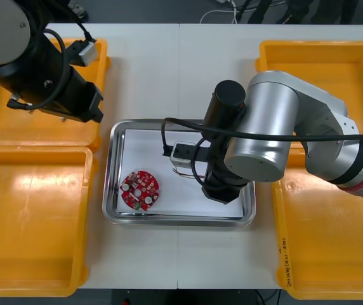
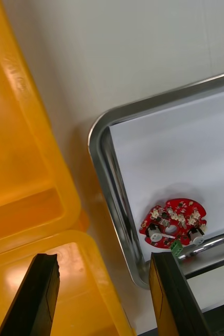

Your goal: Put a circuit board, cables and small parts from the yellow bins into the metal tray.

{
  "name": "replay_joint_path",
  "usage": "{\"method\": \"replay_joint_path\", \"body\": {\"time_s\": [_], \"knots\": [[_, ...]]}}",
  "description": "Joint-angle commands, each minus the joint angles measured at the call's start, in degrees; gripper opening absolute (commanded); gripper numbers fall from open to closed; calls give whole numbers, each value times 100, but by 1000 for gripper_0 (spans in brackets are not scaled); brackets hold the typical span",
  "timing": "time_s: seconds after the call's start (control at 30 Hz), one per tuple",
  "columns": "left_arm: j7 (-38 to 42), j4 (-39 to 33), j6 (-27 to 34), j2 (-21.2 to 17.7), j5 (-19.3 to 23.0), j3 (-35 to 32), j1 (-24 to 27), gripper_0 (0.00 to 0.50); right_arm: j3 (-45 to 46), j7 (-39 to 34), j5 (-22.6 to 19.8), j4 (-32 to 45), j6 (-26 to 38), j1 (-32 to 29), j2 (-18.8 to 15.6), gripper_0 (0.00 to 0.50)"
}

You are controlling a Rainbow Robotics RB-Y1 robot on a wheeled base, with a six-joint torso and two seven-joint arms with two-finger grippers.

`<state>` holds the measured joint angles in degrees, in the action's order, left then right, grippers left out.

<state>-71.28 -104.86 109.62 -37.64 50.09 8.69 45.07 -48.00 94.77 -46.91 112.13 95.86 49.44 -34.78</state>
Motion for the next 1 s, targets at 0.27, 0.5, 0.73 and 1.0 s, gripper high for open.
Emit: {"method": "replay_joint_path", "body": {"time_s": [0.27, 0.5, 0.73, 1.0], "knots": [[-1310, 800, 38, -367, -728, -746, 363, 500, -438, 789, 94, -121, -120, 233, 85, 0], [-1863, 1398, 38, -411, -1133, -1062, 477, 500, -737, 754, 226, -121, -190, 145, 85, 0], [-2162, 1916, 38, -490, -1423, -1238, 512, 500, -737, 789, 261, -121, -234, -57, 68, 0], [-2312, 2373, -204, -499, -1651, -1238, 529, 500, -834, 789, 428, -121, -234, -163, 15, 0]]}}
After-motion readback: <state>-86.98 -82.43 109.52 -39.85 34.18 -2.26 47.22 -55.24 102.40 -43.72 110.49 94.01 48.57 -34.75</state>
